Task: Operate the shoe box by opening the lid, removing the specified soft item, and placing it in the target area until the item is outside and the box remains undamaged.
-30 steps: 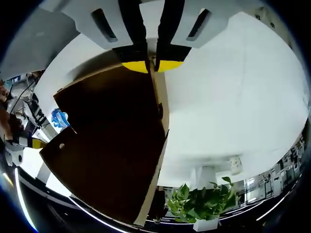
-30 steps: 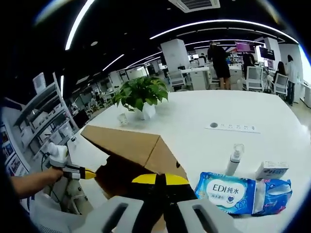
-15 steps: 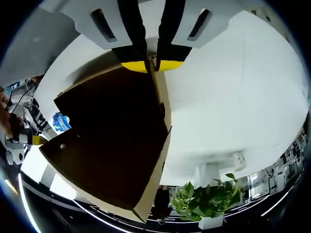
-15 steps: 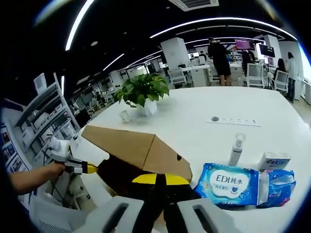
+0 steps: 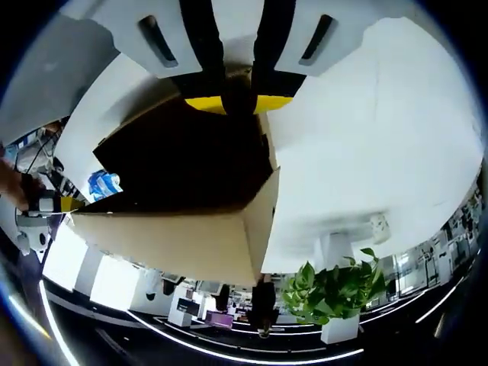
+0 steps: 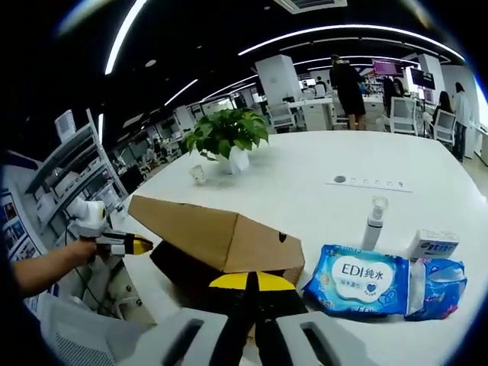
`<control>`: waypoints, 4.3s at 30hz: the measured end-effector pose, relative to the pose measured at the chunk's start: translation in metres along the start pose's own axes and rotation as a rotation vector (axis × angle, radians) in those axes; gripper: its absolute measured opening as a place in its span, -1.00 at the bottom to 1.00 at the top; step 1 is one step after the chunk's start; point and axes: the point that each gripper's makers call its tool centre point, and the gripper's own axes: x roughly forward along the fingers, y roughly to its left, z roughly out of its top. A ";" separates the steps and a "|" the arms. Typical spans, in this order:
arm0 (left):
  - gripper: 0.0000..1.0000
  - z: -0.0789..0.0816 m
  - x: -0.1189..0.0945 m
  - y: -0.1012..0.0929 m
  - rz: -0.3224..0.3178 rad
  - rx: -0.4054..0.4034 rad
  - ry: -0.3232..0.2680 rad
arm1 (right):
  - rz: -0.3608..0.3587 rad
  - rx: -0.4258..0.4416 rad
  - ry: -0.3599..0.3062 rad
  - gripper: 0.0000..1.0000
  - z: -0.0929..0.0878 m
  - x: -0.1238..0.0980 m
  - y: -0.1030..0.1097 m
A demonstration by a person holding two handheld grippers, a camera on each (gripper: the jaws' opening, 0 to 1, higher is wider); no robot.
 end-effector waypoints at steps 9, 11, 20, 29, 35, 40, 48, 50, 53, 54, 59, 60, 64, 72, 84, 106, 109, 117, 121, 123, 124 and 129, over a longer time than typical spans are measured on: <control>-0.75 0.024 -0.007 -0.009 -0.013 0.035 -0.083 | 0.023 -0.029 0.003 -1.00 -0.008 -0.002 0.004; -0.74 0.028 -0.009 -0.009 -0.011 0.043 -0.100 | 0.028 -0.035 0.001 -1.00 -0.009 -0.002 0.005; -0.73 0.035 -0.015 -0.005 -0.003 0.054 -0.135 | 0.054 -0.065 0.004 -0.99 -0.016 -0.003 0.010; -0.69 0.030 -0.020 -0.004 -0.006 0.062 -0.141 | 0.083 -0.109 0.005 -0.93 -0.023 -0.002 0.016; -0.66 0.027 -0.023 -0.003 -0.004 0.062 -0.139 | 0.099 -0.123 0.007 -0.89 -0.029 0.000 0.018; -0.61 0.023 -0.023 -0.004 -0.014 0.068 -0.134 | 0.102 -0.148 0.012 -0.86 -0.035 0.001 0.017; -0.55 0.013 -0.020 -0.007 -0.027 0.084 -0.106 | 0.103 -0.203 0.042 -0.80 -0.046 0.004 0.015; -0.54 0.010 -0.020 -0.007 -0.028 0.086 -0.100 | 0.104 -0.208 0.048 -0.80 -0.049 0.005 0.015; -0.52 0.007 -0.019 -0.008 -0.035 0.092 -0.091 | 0.104 -0.217 0.056 -0.80 -0.053 0.006 0.014; -0.51 0.005 -0.018 -0.009 -0.037 0.097 -0.086 | 0.104 -0.217 0.059 -0.80 -0.054 0.007 0.013; -0.50 -0.001 -0.017 -0.009 -0.038 0.117 -0.073 | 0.102 -0.257 0.082 -0.78 -0.061 0.010 0.011; -0.50 -0.002 -0.016 -0.009 -0.037 0.120 -0.068 | 0.103 -0.264 0.087 -0.78 -0.062 0.011 0.011; -0.50 -0.006 -0.015 -0.009 -0.039 0.129 -0.057 | 0.101 -0.293 0.098 -0.75 -0.066 0.013 0.011; -0.47 -0.018 -0.009 -0.010 -0.040 0.151 -0.024 | 0.100 -0.375 0.130 -0.72 -0.077 0.017 0.012; -0.46 -0.032 0.000 -0.009 -0.032 0.178 0.012 | 0.085 -0.435 0.172 -0.69 -0.091 0.025 0.008; -0.44 -0.053 0.015 -0.004 -0.034 0.151 0.053 | 0.059 -0.442 0.222 -0.63 -0.110 0.038 0.002; -0.44 -0.054 0.014 -0.004 -0.040 0.142 0.057 | 0.060 -0.441 0.220 -0.62 -0.110 0.037 0.001; -0.40 -0.052 0.004 -0.008 -0.042 0.141 0.040 | 0.068 -0.455 0.207 -0.55 -0.105 0.029 0.004; -0.39 -0.047 -0.001 -0.007 -0.039 0.153 0.026 | 0.076 -0.470 0.190 -0.55 -0.100 0.025 0.006; -0.38 -0.042 -0.004 -0.008 -0.038 0.164 0.017 | 0.078 -0.473 0.181 -0.54 -0.097 0.024 0.006; -0.38 -0.039 -0.006 -0.008 -0.037 0.174 0.008 | 0.079 -0.473 0.178 -0.54 -0.095 0.023 0.007; -0.38 -0.032 -0.007 -0.011 -0.056 0.208 -0.014 | 0.079 -0.476 0.155 -0.53 -0.089 0.024 0.008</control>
